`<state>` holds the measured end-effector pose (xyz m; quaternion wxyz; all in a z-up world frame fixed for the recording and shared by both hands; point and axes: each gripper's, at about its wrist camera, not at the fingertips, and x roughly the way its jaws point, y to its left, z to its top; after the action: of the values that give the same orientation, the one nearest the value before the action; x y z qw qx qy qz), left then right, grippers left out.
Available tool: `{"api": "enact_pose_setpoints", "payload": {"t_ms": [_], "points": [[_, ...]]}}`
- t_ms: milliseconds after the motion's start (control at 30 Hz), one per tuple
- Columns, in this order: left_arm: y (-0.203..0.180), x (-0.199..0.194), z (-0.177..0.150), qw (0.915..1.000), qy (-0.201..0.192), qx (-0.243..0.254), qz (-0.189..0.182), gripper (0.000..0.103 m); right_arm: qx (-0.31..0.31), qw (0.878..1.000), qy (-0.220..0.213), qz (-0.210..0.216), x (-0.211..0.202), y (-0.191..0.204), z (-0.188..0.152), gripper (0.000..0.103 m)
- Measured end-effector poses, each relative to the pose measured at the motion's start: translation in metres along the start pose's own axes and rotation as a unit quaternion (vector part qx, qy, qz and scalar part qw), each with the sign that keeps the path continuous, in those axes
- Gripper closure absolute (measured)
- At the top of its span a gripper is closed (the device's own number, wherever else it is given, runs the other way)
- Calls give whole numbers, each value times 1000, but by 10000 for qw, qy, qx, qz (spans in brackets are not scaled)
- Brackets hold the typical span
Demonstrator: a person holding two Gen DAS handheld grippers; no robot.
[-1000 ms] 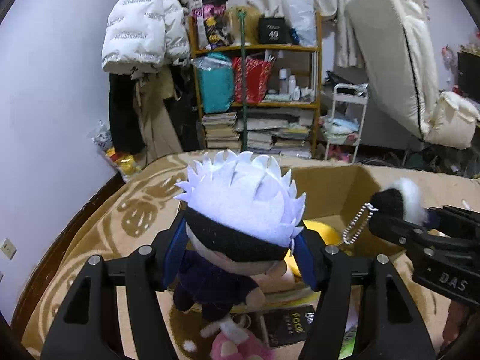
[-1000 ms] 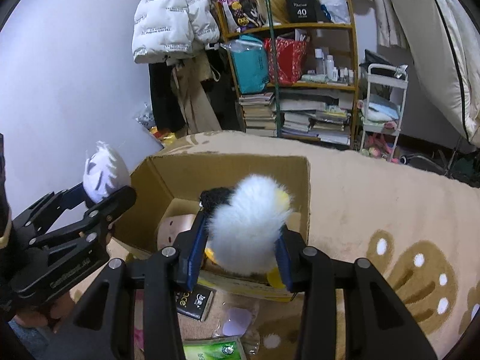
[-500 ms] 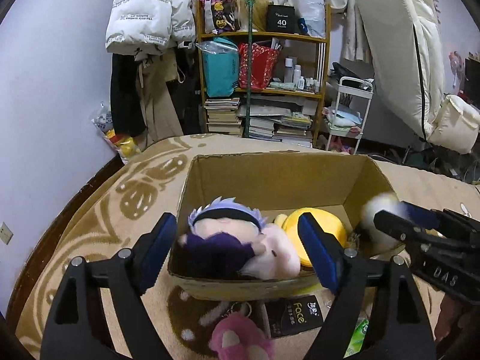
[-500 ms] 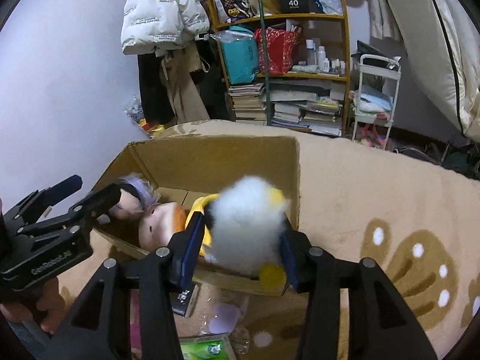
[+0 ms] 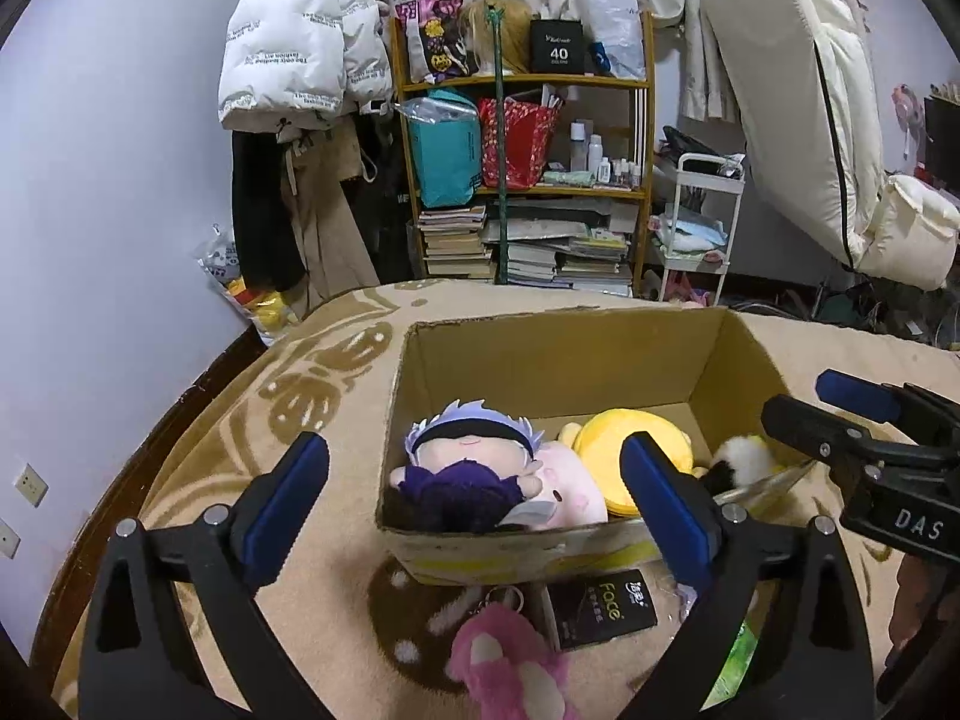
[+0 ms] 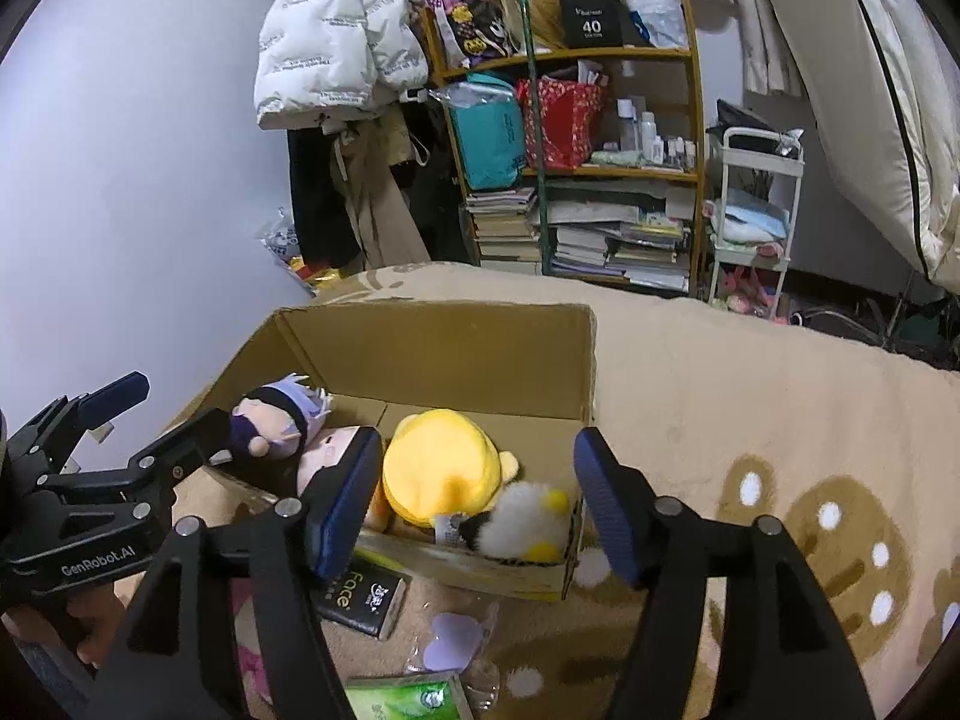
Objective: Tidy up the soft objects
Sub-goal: 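Raise both open tools away from the box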
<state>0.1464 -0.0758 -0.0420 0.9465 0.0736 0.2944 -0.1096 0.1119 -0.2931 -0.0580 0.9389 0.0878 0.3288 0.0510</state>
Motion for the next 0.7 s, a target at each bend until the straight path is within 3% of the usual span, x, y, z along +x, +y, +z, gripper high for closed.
{"api": "enact_pose_setpoints", "payload": {"t_ms": [300, 500, 700], "points": [[14, -52, -2, 9996, -123, -231, 125, 4, -290, 9993, -224, 51, -43, 7, 1, 0], [37, -91, -7, 9973, -209, -672, 190, 1, -251, 9989, -403, 18, -77, 10, 0, 0], [45, -111, -22, 9972, -84, -672, 305, 1, -320, 9982, -514, 40, -103, 21, -6, 0]]}}
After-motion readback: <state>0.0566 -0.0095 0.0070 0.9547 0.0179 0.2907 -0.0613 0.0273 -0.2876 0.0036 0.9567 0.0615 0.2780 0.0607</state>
